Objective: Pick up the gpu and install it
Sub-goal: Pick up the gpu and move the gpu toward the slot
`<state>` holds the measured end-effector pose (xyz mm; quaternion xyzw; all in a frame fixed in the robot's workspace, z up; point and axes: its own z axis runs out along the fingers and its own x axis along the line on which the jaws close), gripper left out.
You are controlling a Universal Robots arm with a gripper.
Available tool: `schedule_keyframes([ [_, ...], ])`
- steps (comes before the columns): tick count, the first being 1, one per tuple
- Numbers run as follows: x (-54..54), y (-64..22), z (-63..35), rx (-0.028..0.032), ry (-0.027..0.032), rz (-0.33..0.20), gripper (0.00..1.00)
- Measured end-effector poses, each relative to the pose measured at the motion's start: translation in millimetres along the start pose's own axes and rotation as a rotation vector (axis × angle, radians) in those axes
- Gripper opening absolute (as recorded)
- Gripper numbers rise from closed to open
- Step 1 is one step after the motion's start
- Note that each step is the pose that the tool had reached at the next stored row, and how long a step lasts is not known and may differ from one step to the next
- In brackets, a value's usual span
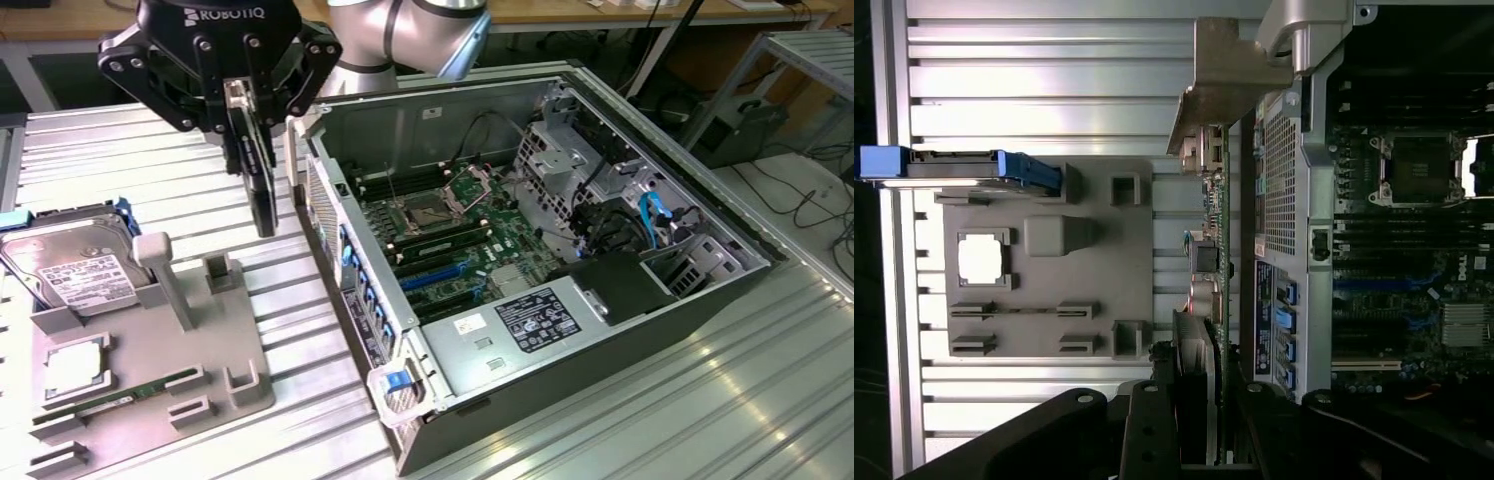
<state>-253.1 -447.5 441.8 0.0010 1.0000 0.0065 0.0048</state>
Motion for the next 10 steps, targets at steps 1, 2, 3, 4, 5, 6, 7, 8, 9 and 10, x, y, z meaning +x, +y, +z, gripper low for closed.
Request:
schedule_keyframes([
  [1, -1.8, 0.0, 0.0, 0.0000, 0.0000, 0.000, 0.27],
  [2, -3.3, 0.0, 0.0, 0.0001, 0.0000, 0.000, 0.27],
  [3, -5.6, 0.0, 0.0, 0.0000, 0.0000, 0.000, 0.27],
  [4, -7.2, 0.0, 0.0, 0.0001, 0.0001, 0.000, 0.27],
  [5, -8.5, 0.0, 0.1, 0.0001, 0.0001, 0.000, 0.27],
  [6, -9.9, 0.0, 0.0, 0.0001, 0.0001, 0.000, 0.27],
  [7, -11.4, 0.0, 0.1, 0.0001, 0.0001, 0.000, 0.27],
  [8, -12.7, 0.0, 0.1, 0.0000, 0.0000, 0.000, 0.27],
  [9, -14.0, 0.0, 0.1, 0.0000, 0.0000, 0.000, 0.27],
  [10, -15.3, 0.0, 0.1, 0.0000, 0.0000, 0.000, 0.27],
])
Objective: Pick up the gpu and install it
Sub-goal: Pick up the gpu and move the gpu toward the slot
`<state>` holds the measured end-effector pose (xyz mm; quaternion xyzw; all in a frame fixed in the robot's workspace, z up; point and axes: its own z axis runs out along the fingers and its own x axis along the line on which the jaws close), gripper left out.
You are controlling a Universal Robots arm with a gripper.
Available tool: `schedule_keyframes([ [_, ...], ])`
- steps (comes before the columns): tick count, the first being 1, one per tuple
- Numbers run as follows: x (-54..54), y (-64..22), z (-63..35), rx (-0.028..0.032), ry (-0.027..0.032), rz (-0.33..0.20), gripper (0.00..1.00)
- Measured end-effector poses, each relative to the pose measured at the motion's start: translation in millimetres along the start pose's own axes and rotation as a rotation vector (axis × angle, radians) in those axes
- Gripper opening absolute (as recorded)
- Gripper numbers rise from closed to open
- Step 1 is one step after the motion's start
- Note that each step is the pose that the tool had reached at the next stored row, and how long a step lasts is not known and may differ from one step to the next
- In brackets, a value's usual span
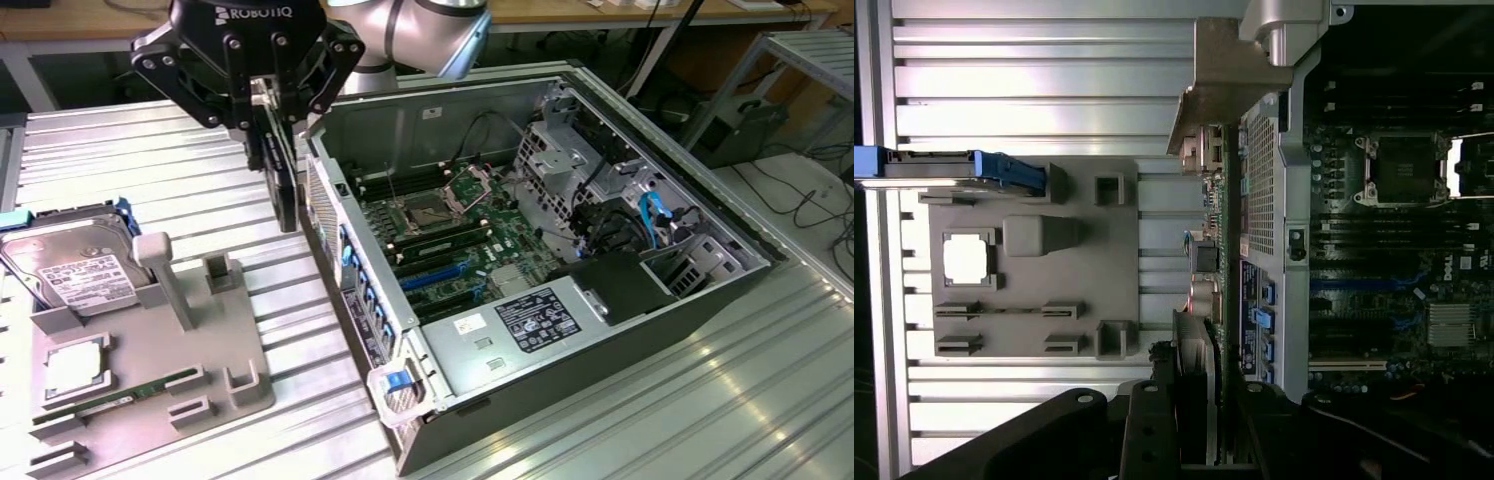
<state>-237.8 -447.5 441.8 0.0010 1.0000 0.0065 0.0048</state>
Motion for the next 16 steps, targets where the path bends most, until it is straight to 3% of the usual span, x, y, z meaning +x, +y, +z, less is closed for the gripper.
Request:
schedule_keyframes([
  [16, -29.2, 0.0, 0.4, -0.0002, 0.0003, -0.023, 0.27],
])
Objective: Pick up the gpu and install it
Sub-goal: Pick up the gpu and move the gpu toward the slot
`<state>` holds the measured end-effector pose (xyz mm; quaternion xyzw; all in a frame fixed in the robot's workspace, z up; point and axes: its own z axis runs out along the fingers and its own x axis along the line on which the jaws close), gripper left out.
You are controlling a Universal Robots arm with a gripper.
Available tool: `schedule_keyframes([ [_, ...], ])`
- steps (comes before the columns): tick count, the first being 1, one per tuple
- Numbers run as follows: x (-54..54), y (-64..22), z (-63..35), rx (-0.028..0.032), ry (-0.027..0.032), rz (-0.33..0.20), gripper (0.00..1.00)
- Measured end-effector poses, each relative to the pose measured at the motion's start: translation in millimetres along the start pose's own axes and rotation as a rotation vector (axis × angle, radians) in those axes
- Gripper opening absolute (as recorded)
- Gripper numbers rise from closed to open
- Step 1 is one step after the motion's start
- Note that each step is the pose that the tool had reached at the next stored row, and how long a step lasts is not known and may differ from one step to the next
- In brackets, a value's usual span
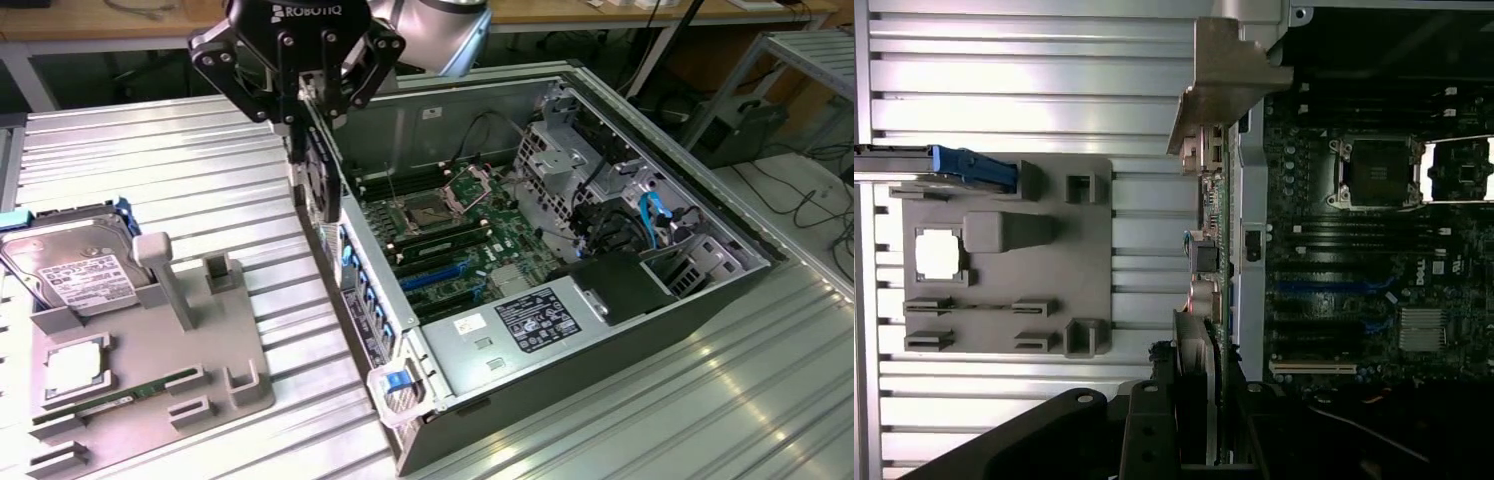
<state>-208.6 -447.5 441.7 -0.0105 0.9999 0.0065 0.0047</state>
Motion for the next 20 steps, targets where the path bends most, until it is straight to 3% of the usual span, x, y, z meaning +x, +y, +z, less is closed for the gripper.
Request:
schedule_keyframes([
  [20, -28.8, -0.6, 0.3, -0.0001, 0.0002, -0.012, 0.27],
])
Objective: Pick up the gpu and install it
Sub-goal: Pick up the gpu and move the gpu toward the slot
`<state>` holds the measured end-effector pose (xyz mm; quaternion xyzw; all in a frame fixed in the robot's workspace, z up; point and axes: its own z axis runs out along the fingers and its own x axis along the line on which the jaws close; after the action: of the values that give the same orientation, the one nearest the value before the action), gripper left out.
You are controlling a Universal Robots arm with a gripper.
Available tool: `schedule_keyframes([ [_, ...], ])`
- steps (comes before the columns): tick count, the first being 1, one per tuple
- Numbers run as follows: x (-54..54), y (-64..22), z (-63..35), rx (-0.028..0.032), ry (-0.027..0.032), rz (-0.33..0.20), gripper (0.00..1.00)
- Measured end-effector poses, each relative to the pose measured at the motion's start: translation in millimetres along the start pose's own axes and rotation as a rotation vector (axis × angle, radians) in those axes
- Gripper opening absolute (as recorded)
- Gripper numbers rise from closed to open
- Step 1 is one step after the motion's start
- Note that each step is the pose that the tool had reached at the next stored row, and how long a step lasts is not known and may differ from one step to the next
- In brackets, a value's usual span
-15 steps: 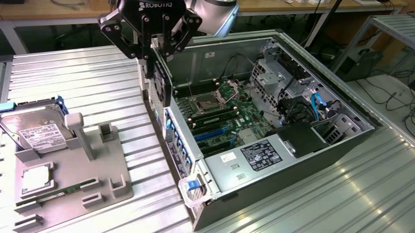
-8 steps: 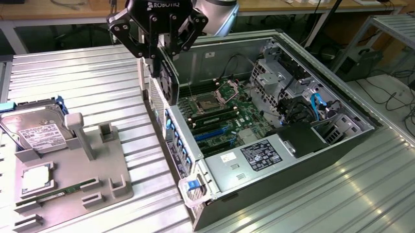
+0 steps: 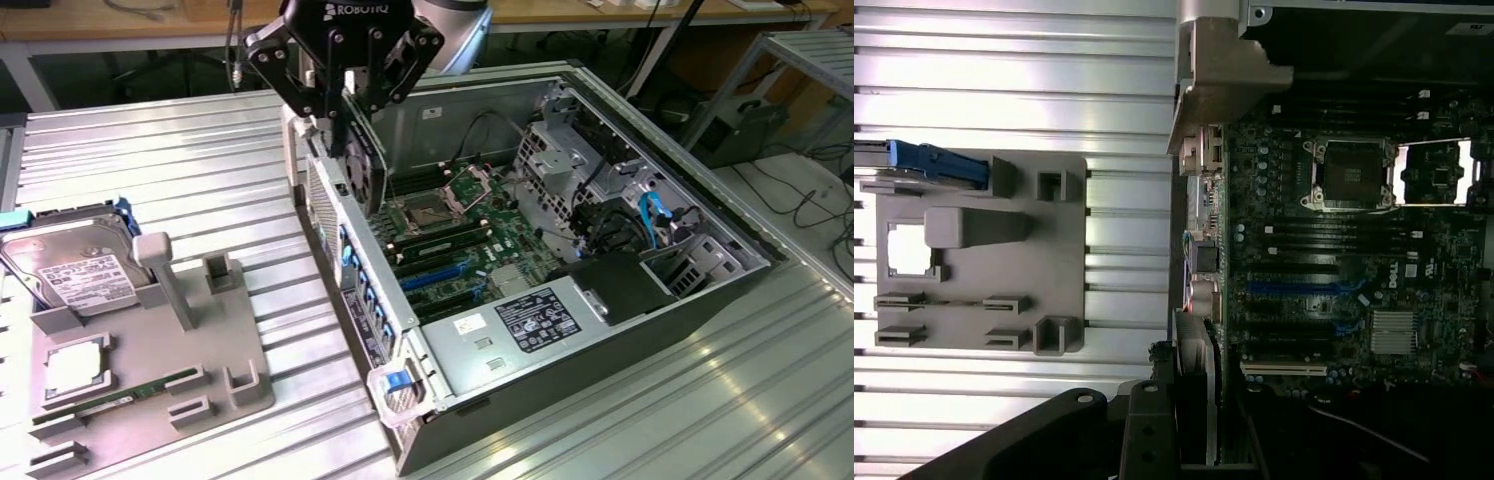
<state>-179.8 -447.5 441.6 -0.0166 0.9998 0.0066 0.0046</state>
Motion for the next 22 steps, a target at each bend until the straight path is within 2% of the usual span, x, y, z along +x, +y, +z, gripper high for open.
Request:
schedule_keyframes([
  [22, -36.8, -1.1, 0.9, -0.0001, 0.0002, -0.010, 0.27],
])
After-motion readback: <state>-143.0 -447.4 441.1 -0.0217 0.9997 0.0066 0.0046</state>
